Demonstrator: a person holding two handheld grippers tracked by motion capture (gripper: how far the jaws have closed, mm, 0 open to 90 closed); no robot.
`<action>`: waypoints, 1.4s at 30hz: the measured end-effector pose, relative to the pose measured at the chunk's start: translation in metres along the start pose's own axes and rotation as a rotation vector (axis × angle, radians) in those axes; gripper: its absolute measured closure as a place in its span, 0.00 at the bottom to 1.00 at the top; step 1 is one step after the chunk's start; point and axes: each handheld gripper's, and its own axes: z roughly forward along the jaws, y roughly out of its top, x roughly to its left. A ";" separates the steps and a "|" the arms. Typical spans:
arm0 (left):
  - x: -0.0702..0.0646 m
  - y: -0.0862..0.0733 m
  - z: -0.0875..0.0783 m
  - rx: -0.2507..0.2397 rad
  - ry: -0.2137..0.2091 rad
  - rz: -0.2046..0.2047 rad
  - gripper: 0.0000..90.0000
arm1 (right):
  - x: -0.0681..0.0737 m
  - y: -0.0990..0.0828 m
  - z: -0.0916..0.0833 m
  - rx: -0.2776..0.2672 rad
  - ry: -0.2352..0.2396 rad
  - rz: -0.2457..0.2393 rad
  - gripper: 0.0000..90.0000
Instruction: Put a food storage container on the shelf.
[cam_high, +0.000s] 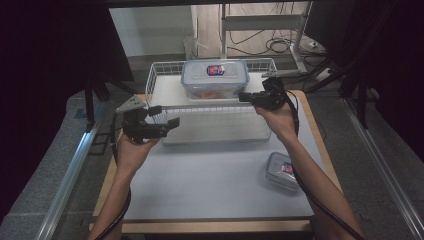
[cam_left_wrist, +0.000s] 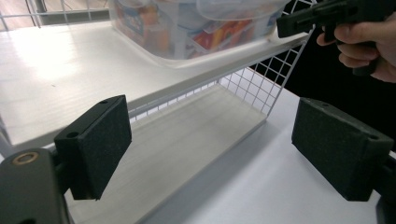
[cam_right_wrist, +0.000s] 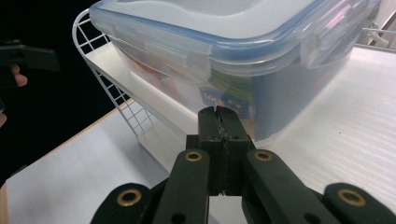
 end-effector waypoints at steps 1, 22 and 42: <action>-0.001 -0.001 0.000 0.002 -0.001 0.003 0.13 | 0.001 0.000 0.000 -0.001 0.002 -0.002 0.99; -0.048 -0.060 -0.001 0.119 -0.008 0.099 0.07 | 0.049 -0.080 -0.037 0.079 -0.022 -0.175 0.43; -0.074 -0.126 -0.004 0.151 0.063 0.153 0.02 | 0.058 -0.158 -0.057 0.079 -0.055 -0.191 0.20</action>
